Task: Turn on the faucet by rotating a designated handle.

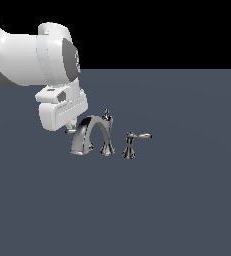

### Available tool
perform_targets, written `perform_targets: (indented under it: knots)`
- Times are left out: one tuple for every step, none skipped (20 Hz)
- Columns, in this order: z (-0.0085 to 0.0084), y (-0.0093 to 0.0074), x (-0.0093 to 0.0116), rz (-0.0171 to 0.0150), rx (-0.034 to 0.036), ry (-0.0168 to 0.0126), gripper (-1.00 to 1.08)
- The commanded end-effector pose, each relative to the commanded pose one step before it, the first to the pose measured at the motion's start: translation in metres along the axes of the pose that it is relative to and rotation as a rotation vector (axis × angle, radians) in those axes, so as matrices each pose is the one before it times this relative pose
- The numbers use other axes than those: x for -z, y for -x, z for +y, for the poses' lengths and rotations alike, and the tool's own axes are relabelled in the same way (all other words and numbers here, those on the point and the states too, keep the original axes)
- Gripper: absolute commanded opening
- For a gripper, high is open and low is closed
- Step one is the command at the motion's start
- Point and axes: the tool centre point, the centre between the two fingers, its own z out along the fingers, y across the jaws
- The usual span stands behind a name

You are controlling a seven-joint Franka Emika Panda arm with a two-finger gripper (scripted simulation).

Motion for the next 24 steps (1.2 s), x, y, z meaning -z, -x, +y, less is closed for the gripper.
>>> perform_targets:
  knots:
    - [0.01433,-0.00153,-0.00001,0.00289,0.00591,0.01365,-1.0]
    - [0.00304,-0.00061,0.00002,-0.0003,0.00058,0.00054,-1.0]
    - [0.00306,-0.00057,0.0,-0.00034,0.00067,0.00062,-1.0]
    - [0.00305,-0.00061,0.00002,-0.0003,0.00058,0.00053,-1.0]
    - [0.00307,-0.00057,0.0,-0.00035,0.00068,0.00061,-1.0]
    - [0.00307,-0.00057,0.0,-0.00035,0.00068,0.00061,-1.0]
    - [0.00305,-0.0006,0.00003,-0.00031,0.00059,0.00052,-1.0]
    - [0.0,0.0,0.0,0.0,0.0,0.0,-1.0]
    - [-0.00468,0.00053,-0.00018,0.00175,-0.00073,-0.00526,-1.0]
    - [0.00164,-0.00313,0.00015,0.0,0.0,0.0,-1.0]
    - [0.00164,-0.00307,-0.00013,-0.00026,0.0002,0.00078,-1.0]
    - [0.00165,-0.00311,-0.00001,-0.00015,0.00012,0.00045,-1.0]
    - [0.00166,-0.00316,0.00015,0.0,0.0,0.0,-1.0]
    - [0.00165,-0.00311,-0.00013,-0.00027,0.0002,0.00078,-1.0]
    - [0.00167,-0.00319,0.00015,0.0,0.0,0.0,-1.0]
    - [0.00166,-0.00313,-0.00013,-0.00027,0.0002,0.00078,-1.0]
    - [0.00167,-0.00317,-0.00001,-0.00016,0.00011,0.00045,-1.0]
    - [0.00169,-0.00322,0.00015,0.0,0.0,0.0,-1.0]
    - [0.00167,-0.00317,-0.00012,-0.00028,0.00019,0.00077,-1.0]
    - [0.00169,-0.00324,0.00015,0.0,0.0,0.0,-1.0]
    - [0.00167,-0.00319,-0.00012,-0.00029,0.00019,0.00077,-1.0]
    - [0.00169,-0.00326,0.00016,0.0,0.0,0.0,-1.0]
    - [0.00167,-0.00322,-0.00011,-0.00031,0.00019,0.00077,-1.0]
    - [0.0,0.0,0.0,0.0,0.0,0.0,-1.0]
